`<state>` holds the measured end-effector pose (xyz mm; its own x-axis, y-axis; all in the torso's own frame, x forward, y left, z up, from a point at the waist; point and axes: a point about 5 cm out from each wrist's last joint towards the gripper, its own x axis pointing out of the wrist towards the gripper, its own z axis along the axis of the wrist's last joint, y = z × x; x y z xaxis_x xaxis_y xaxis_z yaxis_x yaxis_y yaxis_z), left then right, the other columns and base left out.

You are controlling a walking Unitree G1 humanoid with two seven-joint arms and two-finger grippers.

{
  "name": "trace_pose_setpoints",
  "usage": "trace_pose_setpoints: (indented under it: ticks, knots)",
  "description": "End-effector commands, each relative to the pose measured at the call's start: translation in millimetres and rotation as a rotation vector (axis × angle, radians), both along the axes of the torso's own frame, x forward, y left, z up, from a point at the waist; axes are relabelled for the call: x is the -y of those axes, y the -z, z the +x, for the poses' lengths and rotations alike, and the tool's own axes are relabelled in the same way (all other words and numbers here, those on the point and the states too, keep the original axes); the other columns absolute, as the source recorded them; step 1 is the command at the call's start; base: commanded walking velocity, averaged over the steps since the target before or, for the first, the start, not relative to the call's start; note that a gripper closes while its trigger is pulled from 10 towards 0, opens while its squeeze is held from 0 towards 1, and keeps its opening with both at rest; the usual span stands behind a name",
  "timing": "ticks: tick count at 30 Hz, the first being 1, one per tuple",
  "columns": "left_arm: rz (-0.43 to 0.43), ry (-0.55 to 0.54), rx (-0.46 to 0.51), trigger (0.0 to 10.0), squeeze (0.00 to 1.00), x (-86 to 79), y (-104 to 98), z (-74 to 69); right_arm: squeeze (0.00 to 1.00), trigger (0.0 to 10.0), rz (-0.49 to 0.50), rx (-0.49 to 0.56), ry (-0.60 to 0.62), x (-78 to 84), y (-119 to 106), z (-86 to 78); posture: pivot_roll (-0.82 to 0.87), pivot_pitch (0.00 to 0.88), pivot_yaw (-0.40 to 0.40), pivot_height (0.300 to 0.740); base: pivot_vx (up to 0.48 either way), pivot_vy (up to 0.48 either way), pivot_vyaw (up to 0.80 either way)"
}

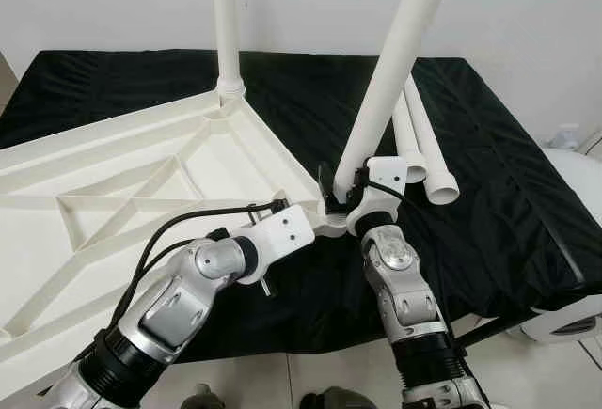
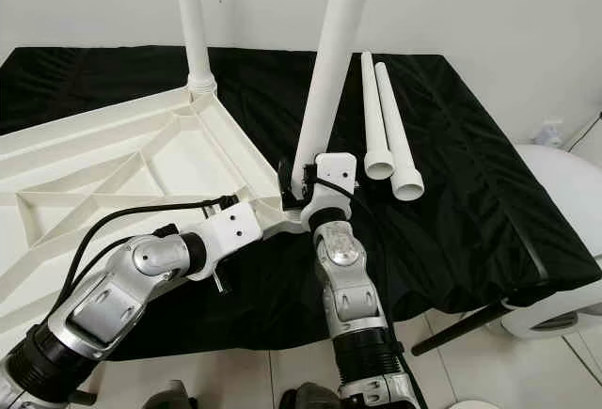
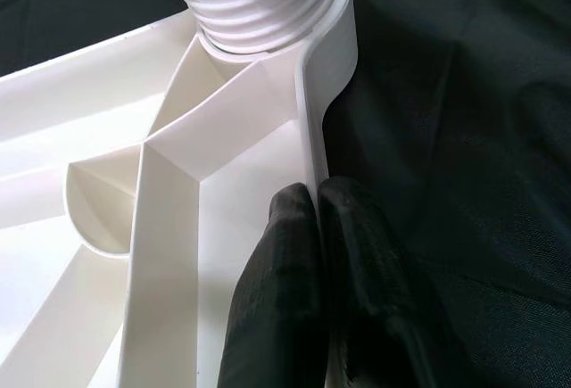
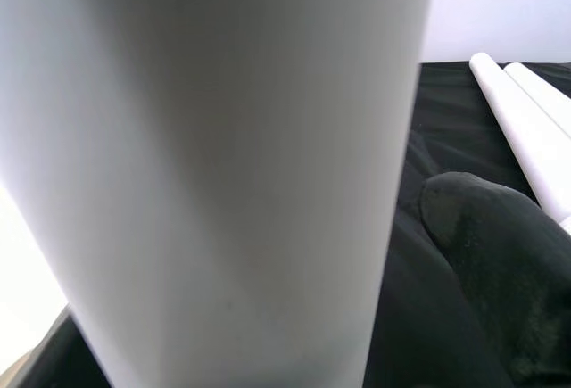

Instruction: Building children table

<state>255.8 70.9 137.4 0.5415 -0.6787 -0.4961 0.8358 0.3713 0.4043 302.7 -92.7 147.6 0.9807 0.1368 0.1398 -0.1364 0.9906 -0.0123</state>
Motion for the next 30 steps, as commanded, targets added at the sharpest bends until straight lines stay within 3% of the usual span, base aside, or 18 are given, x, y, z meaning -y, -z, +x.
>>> trace_pose_setpoints:
  ticks: [1,5,6,7,14,15,17,18,25,26,27,28,30]
  knots:
    - [0.021,0.027,-0.004,10.0,0.0,-0.7,-1.3,0.4,0.0,10.0,0.018,-0.016,0.009,3.9,4.2,-4.5,0.04,0.029,-0.056,0.74,0.0,0.0,0.0]
    - [0.025,0.023,-0.006,10.0,0.0,-1.4,-0.4,1.3,0.0,10.0,0.019,-0.011,-0.016,4.0,2.8,-4.4,0.04,0.029,-0.056,0.74,0.0,0.0,0.0]
    - [0.022,0.017,-0.008,10.0,0.54,-1.6,-0.3,2.1,0.0,10.0,0.013,-0.006,-0.019,4.9,2.0,-3.5,0.04,0.027,-0.057,0.74,0.0,0.0,0.0]
    - [0.01,0.001,-0.016,10.0,1.0,-2.0,-0.4,3.5,0.0,10.0,0.008,-0.003,-0.02,5.9,1.2,-2.6,0.04,0.027,-0.057,0.74,0.0,0.0,0.0]
    - [0.014,-0.017,-0.013,10.0,1.0,-3.1,-0.6,7.3,0.0,10.0,-0.007,0.011,-0.018,10.1,-2.1,1.6,0.04,0.024,-0.06,0.74,0.0,0.0,0.0]
    - [0.018,-0.023,-0.008,10.0,0.08,-3.3,-0.7,8.3,0.0,10.0,-0.009,0.013,-0.019,10.5,-2.4,1.8,0.04,0.024,-0.06,0.74,0.0,0.0,0.0]
    - [0.018,-0.023,-0.008,10.0,0.08,-3.3,-0.7,8.3,0.0,10.0,-0.009,0.013,-0.019,10.5,-2.4,1.8,0.04,0.024,-0.06,0.74,0.0,0.0,0.0]
    - [0.019,-0.023,-0.005,10.0,0.0,-3.1,-1.1,8.8,0.0,10.0,-0.01,0.015,-0.021,11.1,-2.9,2.0,0.04,0.023,-0.06,0.74,0.0,0.0,0.0]
    - [0.013,-0.017,-0.01,10.0,0.0,-1.8,-1.8,9.7,0.0,10.0,-0.024,0.037,-0.029,12.9,-6.9,3.4,0.04,0.025,-0.061,0.74,0.0,0.0,0.0]
    - [0.012,-0.012,-0.022,4.0,0.0,-1.4,-0.5,8.5,0.0,10.0,-0.024,0.038,-0.027,13.6,-7.4,3.7,0.04,0.025,-0.06,0.74,0.0,0.0,0.0]
    - [0.021,-0.009,-0.038,4.6,0.0,-1.3,2.0,7.1,0.0,10.0,-0.025,0.043,-0.026,14.5,-8.4,4.0,0.04,0.025,-0.059,0.74,0.0,0.0,0.0]
    - [0.027,-0.007,-0.048,10.0,0.0,-1.4,3.8,6.1,0.0,10.0,-0.025,0.046,-0.025,15.0,-9.1,4.2,0.03,0.025,-0.058,0.74,0.0,0.0,0.0]
    - [0.041,-0.009,-0.062,10.0,0.0,-2.0,7.4,5.3,0.0,10.0,-0.027,0.049,-0.026,15.6,-9.7,4.4,0.03,0.025,-0.056,0.74,0.0,0.0,0.0]
